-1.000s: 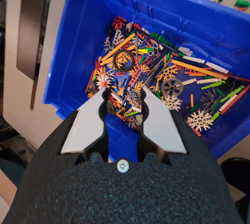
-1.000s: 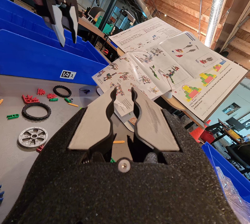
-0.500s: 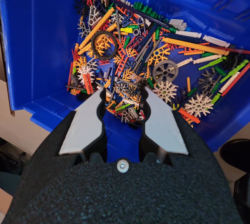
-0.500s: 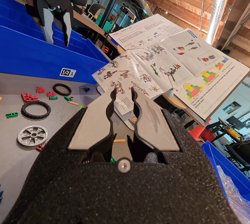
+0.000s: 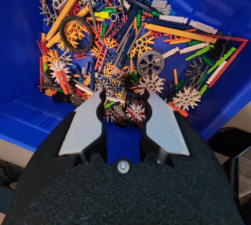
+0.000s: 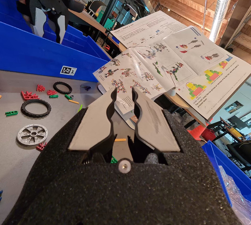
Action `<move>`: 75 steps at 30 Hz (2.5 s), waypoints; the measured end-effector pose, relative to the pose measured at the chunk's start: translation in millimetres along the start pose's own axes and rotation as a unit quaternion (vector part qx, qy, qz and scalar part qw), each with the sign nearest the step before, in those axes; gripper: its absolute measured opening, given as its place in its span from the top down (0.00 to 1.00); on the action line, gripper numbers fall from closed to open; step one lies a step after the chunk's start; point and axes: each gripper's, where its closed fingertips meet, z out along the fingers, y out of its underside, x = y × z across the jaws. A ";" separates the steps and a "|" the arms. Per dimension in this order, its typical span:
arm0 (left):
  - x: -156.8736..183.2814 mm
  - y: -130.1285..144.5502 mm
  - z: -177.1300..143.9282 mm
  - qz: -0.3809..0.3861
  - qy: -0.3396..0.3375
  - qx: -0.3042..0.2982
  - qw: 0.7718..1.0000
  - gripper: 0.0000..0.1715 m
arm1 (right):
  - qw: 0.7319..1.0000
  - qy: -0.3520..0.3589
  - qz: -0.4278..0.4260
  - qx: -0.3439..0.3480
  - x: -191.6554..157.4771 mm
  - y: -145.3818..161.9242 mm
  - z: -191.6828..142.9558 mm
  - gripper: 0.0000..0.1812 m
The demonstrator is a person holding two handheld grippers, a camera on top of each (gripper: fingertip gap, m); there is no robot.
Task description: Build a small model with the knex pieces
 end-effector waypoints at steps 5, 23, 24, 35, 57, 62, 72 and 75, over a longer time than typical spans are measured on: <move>3.7 7.6 2.7 -0.001 0.013 -0.027 1.000 0.65 | 1.000 -0.003 0.000 -0.003 -1.4 1.3 0.8 0.88; 7.2 13.6 6.9 -0.001 0.028 -0.054 0.998 0.64 | 1.000 -0.005 -0.001 -0.005 -2.4 1.8 0.9 0.88; 6.4 13.6 6.7 -0.001 0.026 -0.055 0.998 0.64 | 1.000 -0.005 -0.001 -0.005 -2.5 1.9 0.9 0.88; 1.0 24.0 3.4 -0.003 0.013 -0.086 0.996 0.64 | 1.000 -0.005 -0.002 -0.006 -2.6 1.9 0.7 0.88; 10.0 53.0 8.0 -0.012 0.079 -0.206 0.975 0.78 | 1.000 -0.002 -0.002 -0.005 -0.5 1.0 -0.2 0.88; 10.1 51.9 8.3 0.005 0.081 -0.216 0.973 0.79 | 1.000 0.000 -0.004 -0.003 0.0 -0.2 -0.8 0.88; 32.8 22.3 10.1 0.056 0.114 -0.190 0.974 0.98 | 1.000 -0.001 -0.004 -0.003 0.4 -0.5 -0.9 0.88; 26.9 2.4 7.6 0.063 0.105 -0.137 0.983 0.99 | 1.000 0.001 -0.004 -0.002 1.0 -1.0 -1.3 0.88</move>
